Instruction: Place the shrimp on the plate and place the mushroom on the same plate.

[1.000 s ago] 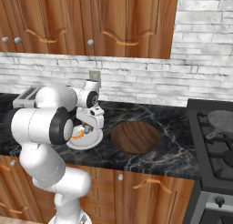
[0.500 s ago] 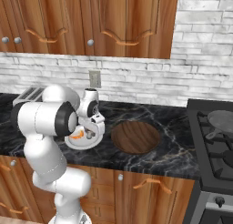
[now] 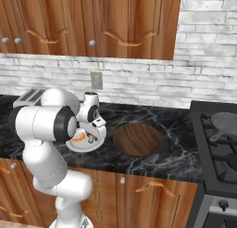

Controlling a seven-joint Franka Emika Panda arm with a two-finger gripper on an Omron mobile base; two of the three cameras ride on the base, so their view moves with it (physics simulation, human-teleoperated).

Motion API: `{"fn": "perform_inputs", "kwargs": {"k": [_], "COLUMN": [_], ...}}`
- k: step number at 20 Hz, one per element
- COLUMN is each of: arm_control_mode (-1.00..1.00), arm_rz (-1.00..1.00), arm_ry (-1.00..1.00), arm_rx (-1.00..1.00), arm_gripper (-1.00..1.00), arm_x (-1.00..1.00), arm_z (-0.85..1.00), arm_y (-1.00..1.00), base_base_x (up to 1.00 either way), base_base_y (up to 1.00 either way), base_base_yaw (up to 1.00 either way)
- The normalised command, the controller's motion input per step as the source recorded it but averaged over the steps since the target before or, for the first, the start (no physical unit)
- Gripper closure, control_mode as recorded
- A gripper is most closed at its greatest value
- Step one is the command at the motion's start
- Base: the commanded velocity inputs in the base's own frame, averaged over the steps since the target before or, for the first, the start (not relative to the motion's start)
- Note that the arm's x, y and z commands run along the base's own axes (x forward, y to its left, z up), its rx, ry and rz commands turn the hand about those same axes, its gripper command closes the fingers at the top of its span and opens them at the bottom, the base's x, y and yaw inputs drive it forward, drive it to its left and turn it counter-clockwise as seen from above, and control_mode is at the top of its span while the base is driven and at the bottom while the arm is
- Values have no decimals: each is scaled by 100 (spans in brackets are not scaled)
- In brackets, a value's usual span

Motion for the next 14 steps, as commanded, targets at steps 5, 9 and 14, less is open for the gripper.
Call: {"fn": "perform_inputs", "kwargs": {"k": [5, 9, 14], "arm_control_mode": [-100, -100, -100], "arm_rz": [0, -1, -1], "arm_ry": [0, 0, -12], "arm_rx": [0, 0, 0], "arm_gripper": [-100, -100, -100], "arm_x": [-3, -44, -87], "arm_z": [34, 39, 47], "arm_y": [5, 4, -1], "base_base_x": [0, 0, 0], "base_base_y": [0, 0, 0], "base_base_yaw": [0, 0, 0]}}
